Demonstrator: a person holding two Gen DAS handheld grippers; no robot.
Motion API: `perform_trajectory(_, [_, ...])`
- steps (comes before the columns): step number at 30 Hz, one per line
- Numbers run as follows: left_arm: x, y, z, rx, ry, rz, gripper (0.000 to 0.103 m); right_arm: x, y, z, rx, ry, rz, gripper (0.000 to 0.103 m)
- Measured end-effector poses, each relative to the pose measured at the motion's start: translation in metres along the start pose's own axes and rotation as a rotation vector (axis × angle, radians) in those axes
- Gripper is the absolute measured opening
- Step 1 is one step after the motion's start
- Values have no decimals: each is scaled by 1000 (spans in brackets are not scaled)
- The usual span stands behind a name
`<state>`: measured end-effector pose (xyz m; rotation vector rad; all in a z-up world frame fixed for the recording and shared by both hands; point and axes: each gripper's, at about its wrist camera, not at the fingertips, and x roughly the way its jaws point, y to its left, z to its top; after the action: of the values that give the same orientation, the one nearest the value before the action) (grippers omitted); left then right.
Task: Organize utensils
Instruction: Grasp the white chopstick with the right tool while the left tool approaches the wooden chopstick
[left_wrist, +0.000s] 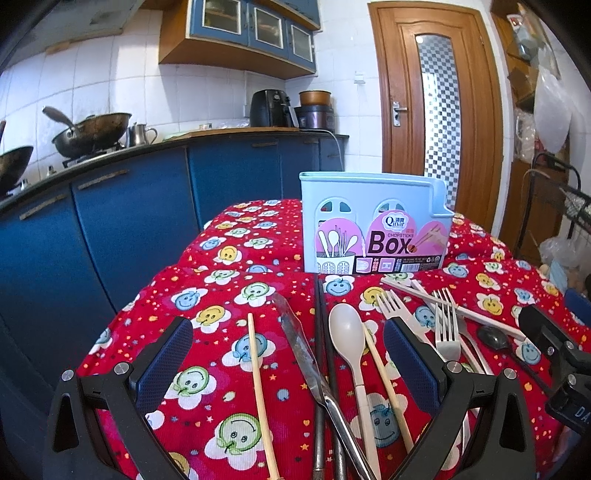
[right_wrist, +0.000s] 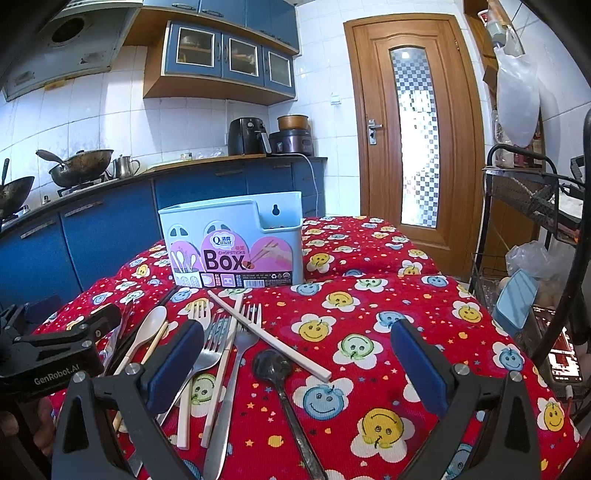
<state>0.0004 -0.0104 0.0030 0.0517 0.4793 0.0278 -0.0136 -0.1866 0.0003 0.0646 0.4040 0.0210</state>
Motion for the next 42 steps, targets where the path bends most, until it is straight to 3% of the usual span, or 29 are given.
perform_trajectory(7, [-1,5,8,7,60,-27,102,9,-4,16,10,84,62,103])
perform_trajectory(19, [24,25,31,34,239,-45,102,26,3,47,-154,205,102,102])
perform_trajectory(22, [33,28,31,40,299,-56,102,36,4,50,-180,266,132,92])
perform_trajectory(26, [47,38,25,12,401,-63,94,51,3,50,-208,359,174,76])
perform_trajectory(36, [56,48,14,13,519,-84,75,90,5,42,-350,636,258,38])
perform_trajectory(40, [62,47,12,7,568,-105,66,100,4,44,-326,682,292,26])
perform_trajectory(42, [65,47,11,5,584,-117,62,105,9,44,-344,701,302,26])
